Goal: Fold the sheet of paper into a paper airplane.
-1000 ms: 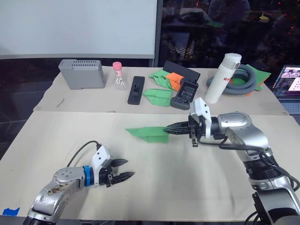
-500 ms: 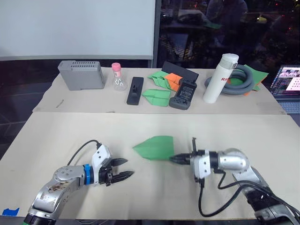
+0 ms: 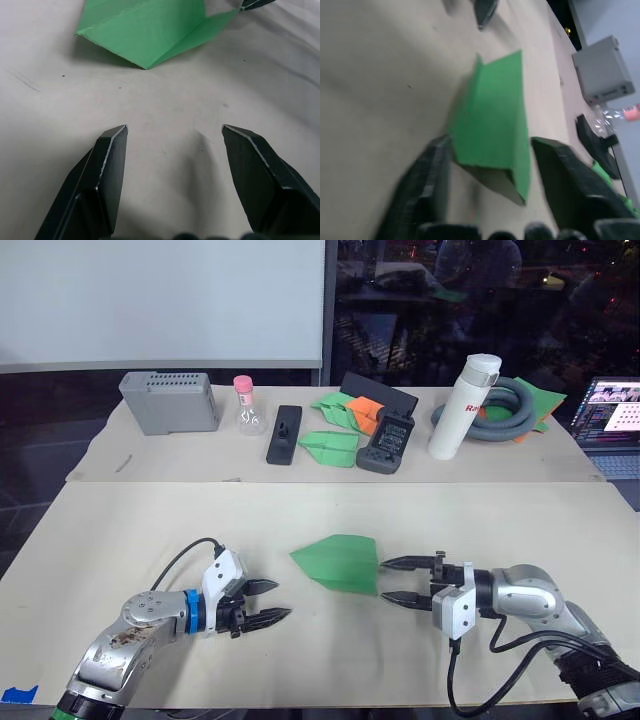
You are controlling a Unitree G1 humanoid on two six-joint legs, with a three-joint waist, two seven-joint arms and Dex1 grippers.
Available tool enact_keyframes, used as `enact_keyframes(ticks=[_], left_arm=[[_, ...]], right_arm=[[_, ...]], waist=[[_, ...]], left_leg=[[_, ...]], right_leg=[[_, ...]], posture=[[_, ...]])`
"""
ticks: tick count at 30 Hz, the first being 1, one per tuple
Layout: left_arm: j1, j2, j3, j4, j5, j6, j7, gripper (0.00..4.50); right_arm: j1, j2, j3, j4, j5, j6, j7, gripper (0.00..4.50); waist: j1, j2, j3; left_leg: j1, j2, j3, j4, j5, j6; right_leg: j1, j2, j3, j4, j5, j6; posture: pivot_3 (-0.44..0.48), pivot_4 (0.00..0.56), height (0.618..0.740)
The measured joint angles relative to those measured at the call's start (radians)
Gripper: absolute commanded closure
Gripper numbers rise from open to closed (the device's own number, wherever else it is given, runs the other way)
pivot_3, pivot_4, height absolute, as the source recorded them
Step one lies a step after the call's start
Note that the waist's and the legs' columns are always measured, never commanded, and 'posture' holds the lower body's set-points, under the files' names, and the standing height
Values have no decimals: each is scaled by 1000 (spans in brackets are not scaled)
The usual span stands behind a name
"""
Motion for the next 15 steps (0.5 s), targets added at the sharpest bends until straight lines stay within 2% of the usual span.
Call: enact_keyframes(ticks=[3,7,13,14,15], left_arm=[[-30,-11,0,27,11,-12,3,1316],[-57,-33,-6,29,14,-19,3,1316],[-107,-88,-28,21,-8,13,13,1316],[-122,-103,-34,20,-10,14,16,1316],[-140,-123,-40,20,-10,14,26,1856]], right_arm=[[-50,0,-2,-87,67,99,6,1247],[-105,28,-3,-128,113,248,9,2417],[-123,88,2,-103,90,380,1,4463],[-127,93,2,-103,85,394,0,4463],[-132,96,2,-103,80,408,-1,4500]], waist=[[-1,0,0],[2,0,0],[10,0,0],[12,0,0],[12,0,0]], left_leg=[[0,1,0,0,-3,5],[0,0,0,0,-3,5],[0,-1,0,1,-2,3],[-1,-1,0,1,-2,3],[-1,-1,0,1,-1,2]], right_leg=[[0,0,0,0,0,0],[0,0,0,1,0,0],[0,-1,0,1,0,0],[0,-1,0,1,0,0],[0,-1,0,1,0,0]], posture=[[0,150,740],[0,150,740],[0,150,740],[0,150,740],[0,150,740]])
